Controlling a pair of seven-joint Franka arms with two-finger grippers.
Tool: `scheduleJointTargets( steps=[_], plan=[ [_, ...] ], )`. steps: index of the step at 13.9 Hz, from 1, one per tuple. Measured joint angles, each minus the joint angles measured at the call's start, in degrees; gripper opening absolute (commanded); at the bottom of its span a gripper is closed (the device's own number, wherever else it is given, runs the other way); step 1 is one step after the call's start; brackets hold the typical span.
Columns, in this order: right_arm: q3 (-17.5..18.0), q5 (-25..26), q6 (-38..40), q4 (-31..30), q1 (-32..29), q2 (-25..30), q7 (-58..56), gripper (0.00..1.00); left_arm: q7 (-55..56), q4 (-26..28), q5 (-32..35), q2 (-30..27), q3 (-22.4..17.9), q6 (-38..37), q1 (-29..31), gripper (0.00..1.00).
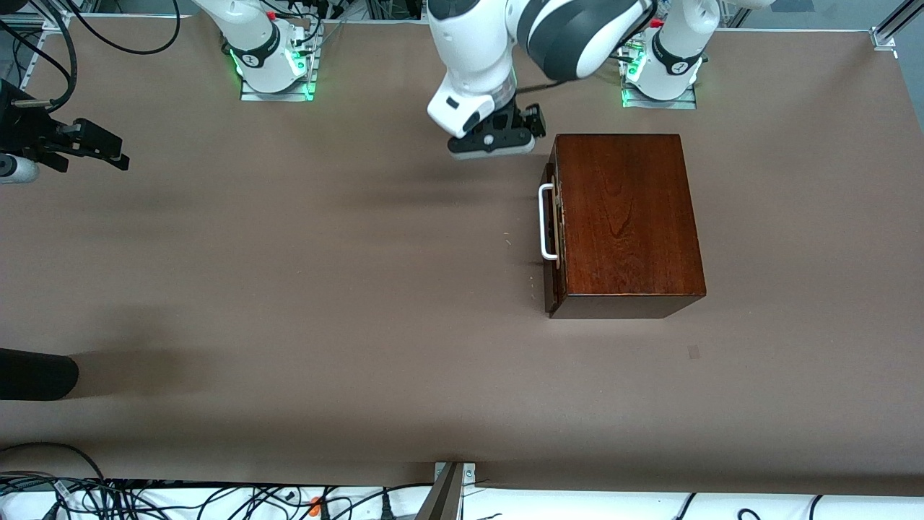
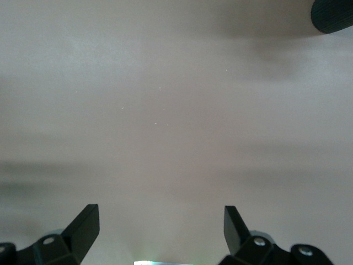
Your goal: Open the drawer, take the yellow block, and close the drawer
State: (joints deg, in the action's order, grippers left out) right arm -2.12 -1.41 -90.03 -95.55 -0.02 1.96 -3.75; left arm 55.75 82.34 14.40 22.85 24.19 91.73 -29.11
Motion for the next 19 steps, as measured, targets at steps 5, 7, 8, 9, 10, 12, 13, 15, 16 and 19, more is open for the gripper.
scheduleJointTargets(
  steps=[5, 7, 8, 9, 10, 12, 13, 15, 16, 19],
  plan=[
    [0.00, 0.00, 0.32, 0.00, 0.00, 0.00, 0.00, 1.00, 0.05, 0.27, 4.22, 6.33, -0.19, 3.28, 0.01, 1.00],
    [0.00, 0.00, 0.33, 0.00, 0.00, 0.00, 0.00, 1.00, 0.06, 1.93, 5.88, 8.08, -0.35, 5.38, 0.18, 1.00],
    [0.00, 0.00, 0.34, 0.00, 0.00, 0.00, 0.00, 1.00, 0.06, 3.32, 6.48, 8.49, -0.46, 6.62, 0.38, 1.00],
    [0.00, 0.00, 0.34, 0.00, 0.00, 0.00, 0.00, 1.00, 0.08, 4.85, 7.36, 8.68, -0.68, 7.83, 0.63, 1.00],
    [0.00, 0.00, 0.34, 0.00, 0.00, 0.00, 0.00, 1.00, 0.09, 6.27, 8.16, 8.71, -0.89, 8.93, 1.02, 1.00],
    [0.00, 0.00, 0.34, 0.00, 0.00, 0.00, 0.00, 1.00, 0.06, 8.52, 8.59, 8.71, -0.92, 11.03, 2.12, 1.00],
    [-0.01, 0.00, 0.34, 0.00, 0.00, 0.00, 0.00, 1.00, 0.04, 9.55, 9.04, 8.72, -0.94, 12.00, 2.56, 1.00],
    [-0.01, 0.00, 0.35, 0.00, 0.00, 0.00, 0.00, 1.00, 0.04, 11.23, 10.37, 8.78, -0.93, 12.97, 2.93, 1.00],
    [-0.01, 0.00, 0.35, 0.00, 0.00, 0.00, 0.00, 1.00, 0.04, 11.68, 10.50, 8.91, -0.93, 13.25, 2.95, 1.00],
    [-0.01, 0.00, 0.35, 0.00, 0.00, 0.00, 0.00, 1.00, 0.04, 12.24, 10.79, 9.67, -0.95, 14.22, 3.23, 1.00]
  ],
)
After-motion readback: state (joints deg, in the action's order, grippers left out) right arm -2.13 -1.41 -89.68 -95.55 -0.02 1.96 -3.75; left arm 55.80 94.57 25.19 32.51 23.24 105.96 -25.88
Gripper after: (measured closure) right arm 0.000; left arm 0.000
